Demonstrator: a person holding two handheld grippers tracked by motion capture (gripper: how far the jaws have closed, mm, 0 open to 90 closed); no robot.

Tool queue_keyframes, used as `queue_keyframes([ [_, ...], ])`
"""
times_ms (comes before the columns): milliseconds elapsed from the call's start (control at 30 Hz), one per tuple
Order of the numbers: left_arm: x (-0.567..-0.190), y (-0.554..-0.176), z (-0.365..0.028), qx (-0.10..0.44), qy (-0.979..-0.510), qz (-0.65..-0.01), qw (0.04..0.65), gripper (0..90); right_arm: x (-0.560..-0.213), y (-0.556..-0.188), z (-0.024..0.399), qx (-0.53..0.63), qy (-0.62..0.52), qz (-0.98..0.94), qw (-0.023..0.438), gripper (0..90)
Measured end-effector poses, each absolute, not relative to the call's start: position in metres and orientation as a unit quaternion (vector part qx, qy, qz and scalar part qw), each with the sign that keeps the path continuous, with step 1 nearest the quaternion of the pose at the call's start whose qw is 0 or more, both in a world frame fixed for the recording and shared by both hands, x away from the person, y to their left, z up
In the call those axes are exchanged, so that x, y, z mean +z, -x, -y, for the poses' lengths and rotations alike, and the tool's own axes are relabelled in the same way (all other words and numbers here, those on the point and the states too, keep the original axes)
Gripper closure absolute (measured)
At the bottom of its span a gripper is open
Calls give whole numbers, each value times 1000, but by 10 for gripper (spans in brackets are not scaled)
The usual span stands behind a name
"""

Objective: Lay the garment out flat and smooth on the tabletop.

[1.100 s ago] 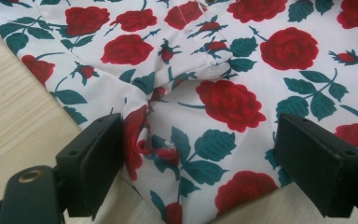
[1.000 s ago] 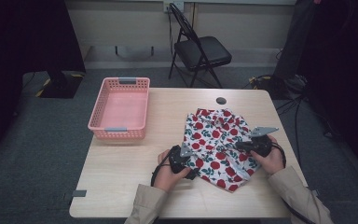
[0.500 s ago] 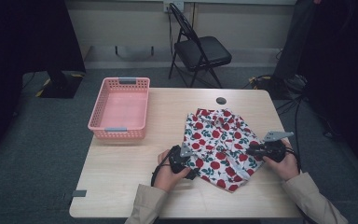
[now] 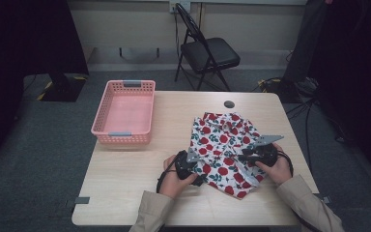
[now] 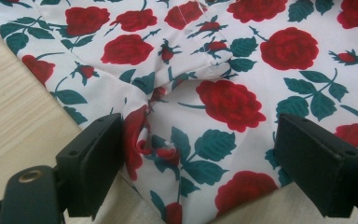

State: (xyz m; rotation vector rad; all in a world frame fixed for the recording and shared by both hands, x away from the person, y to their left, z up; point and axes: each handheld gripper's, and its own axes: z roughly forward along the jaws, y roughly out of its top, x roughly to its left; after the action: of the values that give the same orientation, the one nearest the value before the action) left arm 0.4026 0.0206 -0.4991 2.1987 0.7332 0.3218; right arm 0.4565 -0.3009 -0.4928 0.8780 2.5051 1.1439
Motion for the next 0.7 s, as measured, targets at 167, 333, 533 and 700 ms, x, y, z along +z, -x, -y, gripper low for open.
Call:
queue_keyframes([
  [167, -499, -403, -21, 127, -865, -289, 390, 160, -494, -459, 306, 399, -305, -857, 120, 882],
  [333, -499, -403, -21, 126, -865, -289, 390, 160, -491, -460, 309, 401, -309, -855, 114, 890],
  [533, -499, -403, -21, 127, -865, -288, 390, 160, -480, -459, 316, 420, -313, -844, 117, 890],
  [700, -499, -403, -21, 127, -865, -288, 390, 159, -470, -459, 319, 424, -309, -843, 121, 891],
])
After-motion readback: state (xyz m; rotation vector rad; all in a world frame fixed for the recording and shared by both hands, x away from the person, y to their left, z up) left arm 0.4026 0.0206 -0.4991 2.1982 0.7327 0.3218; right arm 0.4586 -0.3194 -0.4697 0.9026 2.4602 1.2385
